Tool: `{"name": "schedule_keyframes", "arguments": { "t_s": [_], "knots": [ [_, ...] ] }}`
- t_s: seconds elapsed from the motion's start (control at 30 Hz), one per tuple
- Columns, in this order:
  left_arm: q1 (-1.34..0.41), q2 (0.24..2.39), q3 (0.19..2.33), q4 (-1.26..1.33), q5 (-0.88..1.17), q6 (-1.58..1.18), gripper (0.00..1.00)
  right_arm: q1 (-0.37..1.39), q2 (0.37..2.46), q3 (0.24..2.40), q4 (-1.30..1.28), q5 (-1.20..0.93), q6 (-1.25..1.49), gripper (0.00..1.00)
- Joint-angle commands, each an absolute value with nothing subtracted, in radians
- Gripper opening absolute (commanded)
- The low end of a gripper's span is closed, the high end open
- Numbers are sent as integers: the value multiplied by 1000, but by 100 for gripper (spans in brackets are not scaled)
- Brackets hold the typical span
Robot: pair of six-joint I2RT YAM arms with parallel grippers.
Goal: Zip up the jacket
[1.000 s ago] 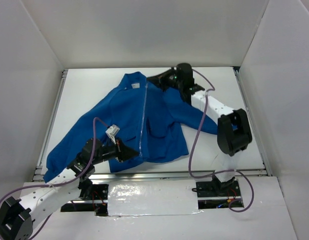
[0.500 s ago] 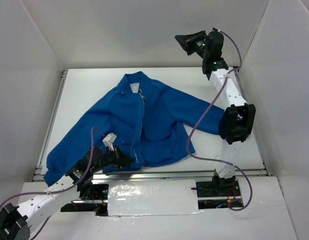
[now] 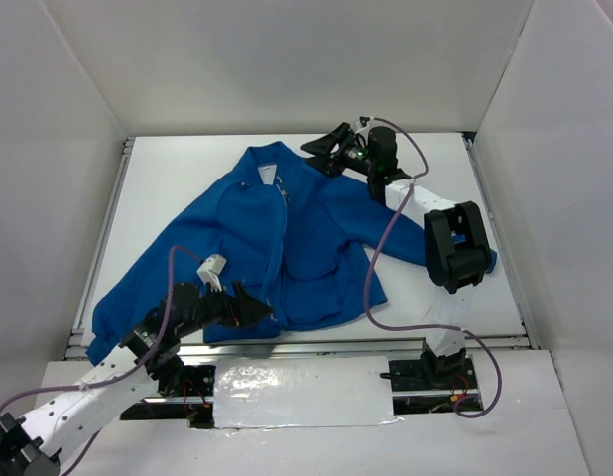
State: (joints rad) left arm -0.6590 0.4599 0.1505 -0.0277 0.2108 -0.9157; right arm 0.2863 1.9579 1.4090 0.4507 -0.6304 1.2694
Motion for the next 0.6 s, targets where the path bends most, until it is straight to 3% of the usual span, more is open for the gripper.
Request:
{"name": "schedule_keyframes", "arguments": {
  "t_s": [0.0, 0.03, 0.2, 0.4, 0.57],
  "knots": [
    [-666, 407, 294, -84, 212, -848, 95, 267, 1859, 1379, 608, -661, 1182, 63],
    [-667, 410, 322, -97, 206, -819, 99, 265, 1841, 1370, 568, -647, 1157, 63],
    [-667, 602, 541, -114, 78, -718, 99, 265, 1697, 1290, 376, -539, 1005, 79],
    [-669, 1073, 771, -22, -67, -622, 99, 265, 1449, 1136, 186, -322, 910, 82],
    [-669, 1375, 986, -57, -188, -572, 91, 265, 1229, 1017, 121, -278, 835, 84]
  ]
}}
